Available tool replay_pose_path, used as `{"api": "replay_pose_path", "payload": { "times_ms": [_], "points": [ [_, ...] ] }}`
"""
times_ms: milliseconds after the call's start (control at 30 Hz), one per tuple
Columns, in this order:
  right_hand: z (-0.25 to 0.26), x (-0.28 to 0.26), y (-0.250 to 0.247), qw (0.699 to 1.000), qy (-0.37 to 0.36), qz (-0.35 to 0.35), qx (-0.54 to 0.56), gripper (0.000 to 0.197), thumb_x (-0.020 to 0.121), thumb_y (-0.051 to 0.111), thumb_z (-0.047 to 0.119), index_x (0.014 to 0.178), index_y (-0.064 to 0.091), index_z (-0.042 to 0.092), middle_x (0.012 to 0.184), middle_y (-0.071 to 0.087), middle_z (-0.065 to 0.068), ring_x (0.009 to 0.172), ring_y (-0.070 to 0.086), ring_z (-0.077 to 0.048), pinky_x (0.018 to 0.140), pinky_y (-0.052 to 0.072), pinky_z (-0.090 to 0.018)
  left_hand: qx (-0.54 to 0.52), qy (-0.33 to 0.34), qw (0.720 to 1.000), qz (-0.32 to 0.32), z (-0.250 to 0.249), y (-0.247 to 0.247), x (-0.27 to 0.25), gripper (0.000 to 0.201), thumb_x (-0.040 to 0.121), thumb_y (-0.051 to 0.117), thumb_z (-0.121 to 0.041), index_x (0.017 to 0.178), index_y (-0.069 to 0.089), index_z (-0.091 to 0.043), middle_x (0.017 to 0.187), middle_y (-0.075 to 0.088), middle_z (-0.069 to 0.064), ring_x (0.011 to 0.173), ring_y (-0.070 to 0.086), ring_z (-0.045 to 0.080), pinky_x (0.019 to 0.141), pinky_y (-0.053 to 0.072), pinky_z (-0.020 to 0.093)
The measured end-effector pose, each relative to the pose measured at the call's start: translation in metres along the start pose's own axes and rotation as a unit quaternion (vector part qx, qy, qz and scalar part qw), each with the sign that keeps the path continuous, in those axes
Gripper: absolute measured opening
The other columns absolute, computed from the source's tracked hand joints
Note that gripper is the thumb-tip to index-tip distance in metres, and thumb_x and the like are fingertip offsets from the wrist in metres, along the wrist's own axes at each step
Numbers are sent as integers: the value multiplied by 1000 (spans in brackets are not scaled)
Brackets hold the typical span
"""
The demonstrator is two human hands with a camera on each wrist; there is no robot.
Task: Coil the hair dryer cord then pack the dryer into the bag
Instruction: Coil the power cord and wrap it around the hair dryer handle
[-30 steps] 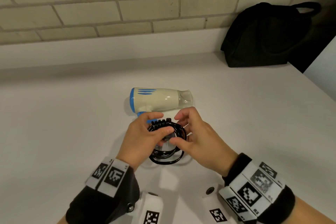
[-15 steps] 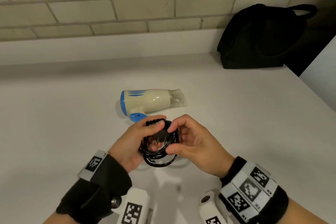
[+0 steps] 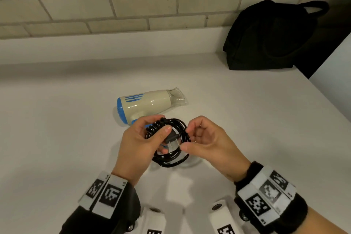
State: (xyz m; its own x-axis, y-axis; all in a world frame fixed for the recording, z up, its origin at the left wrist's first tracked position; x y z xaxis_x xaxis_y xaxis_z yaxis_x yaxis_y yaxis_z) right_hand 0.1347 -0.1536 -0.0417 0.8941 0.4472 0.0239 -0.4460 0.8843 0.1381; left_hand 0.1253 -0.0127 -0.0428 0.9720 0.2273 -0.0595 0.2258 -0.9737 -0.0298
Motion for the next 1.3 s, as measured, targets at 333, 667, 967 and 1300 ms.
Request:
{"api": "replay_pose_path", "payload": {
  "times_ms": [333, 667, 967, 1300],
  "points": [
    [-27, -3, -2, 994, 109, -5, 24, 35, 76, 65, -7, 86, 39, 15, 65, 66, -2, 52, 58, -8, 58, 46, -19, -9, -9, 999, 39, 6, 11, -7, 25, 71, 68, -4, 83, 65, -26, 63, 72, -8, 56, 67, 10, 56, 58, 23],
    [-27, -7, 7, 982, 77, 19, 171, 31, 70, 55, 4, 99, 51, 15, 53, 61, 4, 55, 58, -9, 61, 49, -18, -134, -133, 952, 241, 23, 33, -9, 39, 49, 82, -33, 80, 70, -13, 61, 70, 2, 54, 62, 11, 46, 47, 18],
    [-26, -7, 10, 977, 70, -13, -203, 20, 89, 53, 11, 102, 37, 13, 82, 68, -4, 65, 65, -16, 60, 55, -25, -118, -150, 978, 87, 38, 36, -7, 25, 58, 73, -33, 59, 58, -12, 43, 54, 3, 44, 48, 17, 52, 49, 25],
    [-67, 2, 19, 941, 211, 96, -246, 8, 90, 53, 21, 96, 52, 16, 64, 56, 6, 41, 48, 1, 38, 37, -14, 219, -10, 975, 45, 28, -2, 12, 6, 82, 60, -30, 81, 63, -25, 75, 64, -11, 73, 61, 6, 66, 45, 13]
  ]
}}
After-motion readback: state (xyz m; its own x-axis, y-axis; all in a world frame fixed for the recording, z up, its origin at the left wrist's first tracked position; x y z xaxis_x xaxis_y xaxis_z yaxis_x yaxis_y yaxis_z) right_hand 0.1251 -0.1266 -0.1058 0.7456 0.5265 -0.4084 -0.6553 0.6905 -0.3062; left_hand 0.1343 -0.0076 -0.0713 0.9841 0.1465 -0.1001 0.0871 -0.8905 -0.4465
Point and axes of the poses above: each hand's wrist, its own x-axis towards the middle knuckle, its own y-axis out of the palm, z = x × y, the point moved 9 cm from there along x, towards the middle knuckle
